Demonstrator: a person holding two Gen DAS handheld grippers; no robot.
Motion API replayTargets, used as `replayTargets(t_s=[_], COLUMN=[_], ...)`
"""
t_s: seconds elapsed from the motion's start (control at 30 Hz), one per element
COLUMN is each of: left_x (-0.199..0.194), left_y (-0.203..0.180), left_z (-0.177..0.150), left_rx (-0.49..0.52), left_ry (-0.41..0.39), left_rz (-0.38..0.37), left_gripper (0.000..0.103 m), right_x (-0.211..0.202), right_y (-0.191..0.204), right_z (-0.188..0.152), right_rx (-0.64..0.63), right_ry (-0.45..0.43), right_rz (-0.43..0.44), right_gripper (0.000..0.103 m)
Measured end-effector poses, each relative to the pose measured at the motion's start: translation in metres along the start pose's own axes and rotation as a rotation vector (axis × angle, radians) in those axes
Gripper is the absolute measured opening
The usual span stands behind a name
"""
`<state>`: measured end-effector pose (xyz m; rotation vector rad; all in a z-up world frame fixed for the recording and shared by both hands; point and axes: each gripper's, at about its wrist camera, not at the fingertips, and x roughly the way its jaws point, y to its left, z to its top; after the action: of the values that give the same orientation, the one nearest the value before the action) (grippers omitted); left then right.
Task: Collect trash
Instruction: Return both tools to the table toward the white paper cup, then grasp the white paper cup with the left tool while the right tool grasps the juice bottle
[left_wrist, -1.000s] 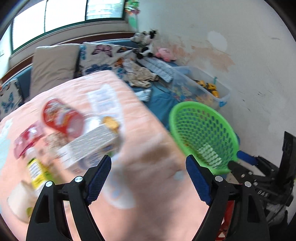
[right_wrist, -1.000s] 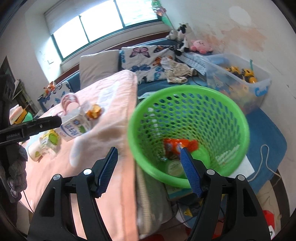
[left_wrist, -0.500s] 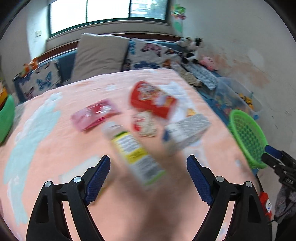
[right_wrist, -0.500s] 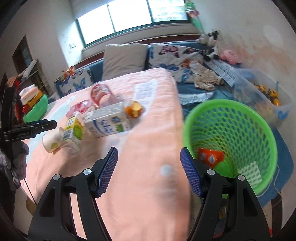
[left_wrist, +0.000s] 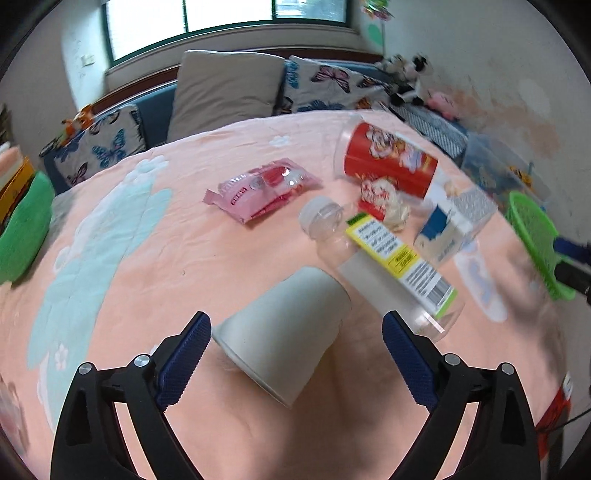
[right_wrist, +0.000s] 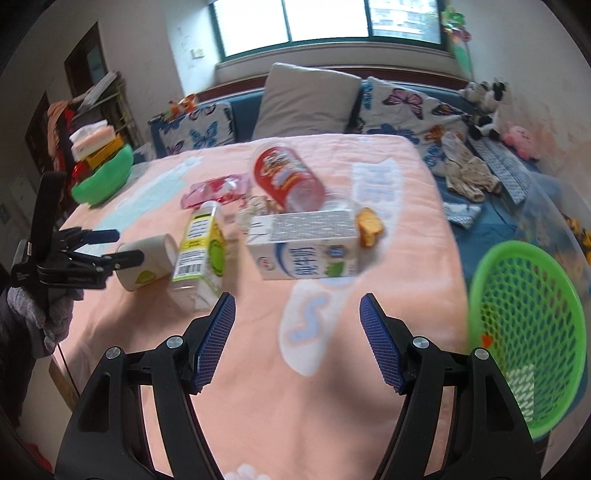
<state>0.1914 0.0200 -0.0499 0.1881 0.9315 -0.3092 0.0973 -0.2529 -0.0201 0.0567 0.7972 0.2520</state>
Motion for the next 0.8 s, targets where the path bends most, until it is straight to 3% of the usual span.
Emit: replayTargets(t_s=[0.33,0.57,0.8], left_x=[0.026,0.025,0.038], left_y=[0.009,0.02,0.022], left_z=[0.003,0.007,0.005], left_rx=[0.079,0.084,0.118], left_ry=[0.05,0.038,0.084], left_rz=[0.004,-0.011,-0.065], left_gripper=[0.094,0.093,0.094], right_x=[0.028,0.039,0.053], right_y=[0.031,0.043,0.052], right_z=[0.009,0.015,0.024], right_rx=[-0.063,-0.085,-0.095], right_ry=[0.048,0.062,0.077], right_rz=[0.025,0.037,0.05], right_gripper=[0.07,0.07,0.07])
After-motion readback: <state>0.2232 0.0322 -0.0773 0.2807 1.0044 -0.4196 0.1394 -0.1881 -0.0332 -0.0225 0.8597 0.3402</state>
